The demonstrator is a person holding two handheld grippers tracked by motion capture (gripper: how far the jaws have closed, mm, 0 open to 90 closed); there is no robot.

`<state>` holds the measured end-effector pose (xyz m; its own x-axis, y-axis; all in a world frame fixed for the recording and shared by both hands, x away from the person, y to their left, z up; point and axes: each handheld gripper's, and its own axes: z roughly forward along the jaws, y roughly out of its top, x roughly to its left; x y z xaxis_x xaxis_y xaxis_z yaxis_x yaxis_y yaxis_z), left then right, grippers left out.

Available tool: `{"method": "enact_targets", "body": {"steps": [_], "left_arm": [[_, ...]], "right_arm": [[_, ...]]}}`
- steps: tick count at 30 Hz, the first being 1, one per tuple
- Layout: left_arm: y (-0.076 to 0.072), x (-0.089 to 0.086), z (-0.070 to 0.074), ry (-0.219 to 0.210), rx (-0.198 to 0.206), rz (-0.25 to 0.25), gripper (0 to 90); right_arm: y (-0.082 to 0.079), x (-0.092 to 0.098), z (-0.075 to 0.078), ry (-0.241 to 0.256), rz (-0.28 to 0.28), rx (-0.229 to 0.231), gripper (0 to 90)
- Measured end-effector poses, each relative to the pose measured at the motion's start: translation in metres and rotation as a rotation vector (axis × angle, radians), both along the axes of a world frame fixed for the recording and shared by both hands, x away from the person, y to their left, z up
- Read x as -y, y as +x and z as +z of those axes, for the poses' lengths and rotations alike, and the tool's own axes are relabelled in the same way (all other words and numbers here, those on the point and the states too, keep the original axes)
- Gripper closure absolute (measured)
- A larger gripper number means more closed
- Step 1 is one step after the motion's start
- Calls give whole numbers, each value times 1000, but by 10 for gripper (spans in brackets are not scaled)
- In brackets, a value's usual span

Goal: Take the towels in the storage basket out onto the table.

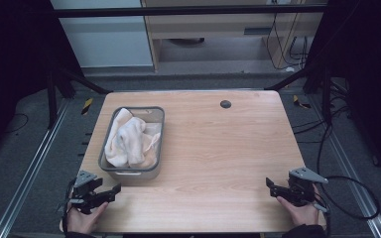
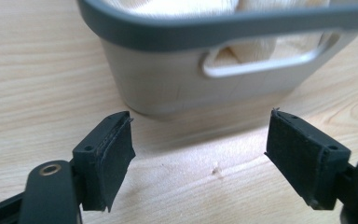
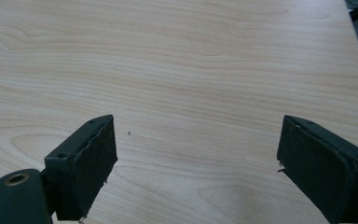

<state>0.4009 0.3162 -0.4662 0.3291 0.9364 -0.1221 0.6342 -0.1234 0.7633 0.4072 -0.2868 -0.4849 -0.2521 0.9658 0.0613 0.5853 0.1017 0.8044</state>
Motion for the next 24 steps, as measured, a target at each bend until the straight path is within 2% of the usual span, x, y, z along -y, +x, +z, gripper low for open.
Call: {"method": "enact_targets", "body": {"steps": [5, 12, 24], "left_arm": [[-2, -4, 9, -17, 7, 0, 221], [-4, -4, 21, -8, 29, -6, 223], [-1, -1, 38, -8, 39, -36, 217]], "right_arm": [[0, -1, -1, -18, 3, -10, 110], [0, -1, -2, -27, 13, -11, 107], [0, -4, -4, -43, 21, -28, 96]]}}
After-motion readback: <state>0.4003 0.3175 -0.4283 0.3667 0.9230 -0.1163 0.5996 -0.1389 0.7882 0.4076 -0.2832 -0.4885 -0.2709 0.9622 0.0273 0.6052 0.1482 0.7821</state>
